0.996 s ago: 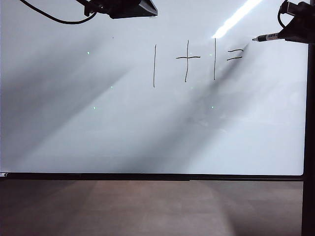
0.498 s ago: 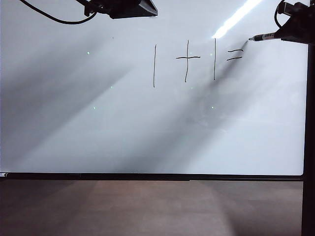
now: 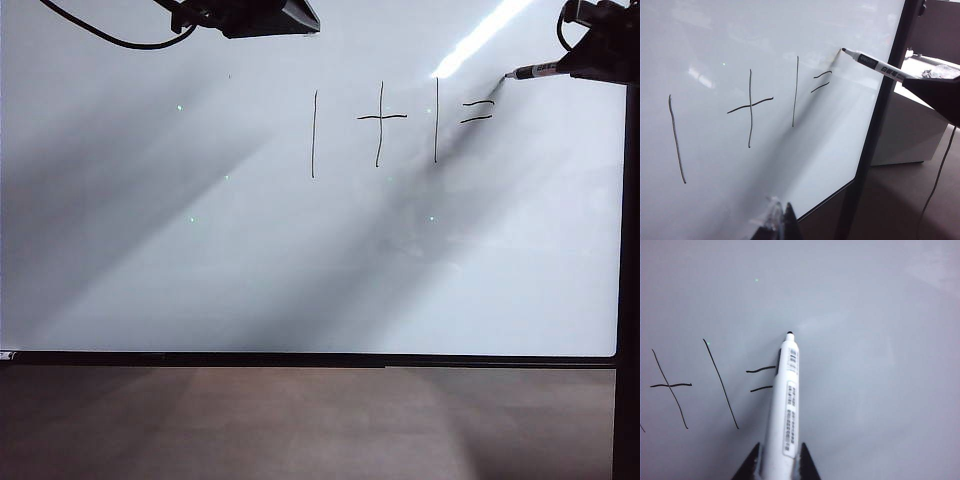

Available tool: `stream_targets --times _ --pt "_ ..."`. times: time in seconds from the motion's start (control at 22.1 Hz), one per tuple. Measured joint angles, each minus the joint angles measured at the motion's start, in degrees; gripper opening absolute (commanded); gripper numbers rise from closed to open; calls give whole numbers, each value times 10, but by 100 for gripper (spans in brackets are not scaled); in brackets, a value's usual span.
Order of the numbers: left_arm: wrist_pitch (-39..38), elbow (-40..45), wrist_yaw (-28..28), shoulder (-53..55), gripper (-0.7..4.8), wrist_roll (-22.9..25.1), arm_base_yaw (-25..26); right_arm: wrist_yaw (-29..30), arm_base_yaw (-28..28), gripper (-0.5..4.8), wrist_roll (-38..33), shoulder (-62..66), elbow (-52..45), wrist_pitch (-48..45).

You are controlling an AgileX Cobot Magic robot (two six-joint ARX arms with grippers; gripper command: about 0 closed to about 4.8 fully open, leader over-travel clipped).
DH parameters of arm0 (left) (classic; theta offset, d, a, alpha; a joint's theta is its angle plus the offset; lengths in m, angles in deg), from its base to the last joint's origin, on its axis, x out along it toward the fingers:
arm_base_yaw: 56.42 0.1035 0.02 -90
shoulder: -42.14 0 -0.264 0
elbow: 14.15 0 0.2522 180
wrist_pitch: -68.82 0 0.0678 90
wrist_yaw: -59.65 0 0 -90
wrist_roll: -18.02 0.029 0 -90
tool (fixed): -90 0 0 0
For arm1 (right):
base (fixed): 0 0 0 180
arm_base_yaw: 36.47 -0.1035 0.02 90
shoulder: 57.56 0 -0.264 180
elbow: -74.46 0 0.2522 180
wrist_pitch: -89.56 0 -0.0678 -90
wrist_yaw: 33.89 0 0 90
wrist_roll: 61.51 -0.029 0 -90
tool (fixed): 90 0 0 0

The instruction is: Reach to the right to find the marker pen, pick it up, and write the answer to the math problem on the whiteboard.

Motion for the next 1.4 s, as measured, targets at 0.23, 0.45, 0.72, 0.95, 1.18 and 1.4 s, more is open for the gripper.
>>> stream_targets --times 0.23,0.45,0.72,0.95,1.18,1.4 --pt "0 0 0 0 -5 0 0 0 0 -7 5 3 0 6" --pt "0 0 0 0 -5 0 0 2 -1 -7 7 9 0 3" --pt "0 0 0 0 -5 0 0 -2 0 -7 8 10 0 2" --pt "0 0 0 0 -5 0 0 -3 9 -7 9 10 0 3" --pt "0 0 0 0 -4 0 0 -2 32 -7 10 10 0 3" --pt "0 0 0 0 -5 0 0 -1 60 -7 10 9 0 9"
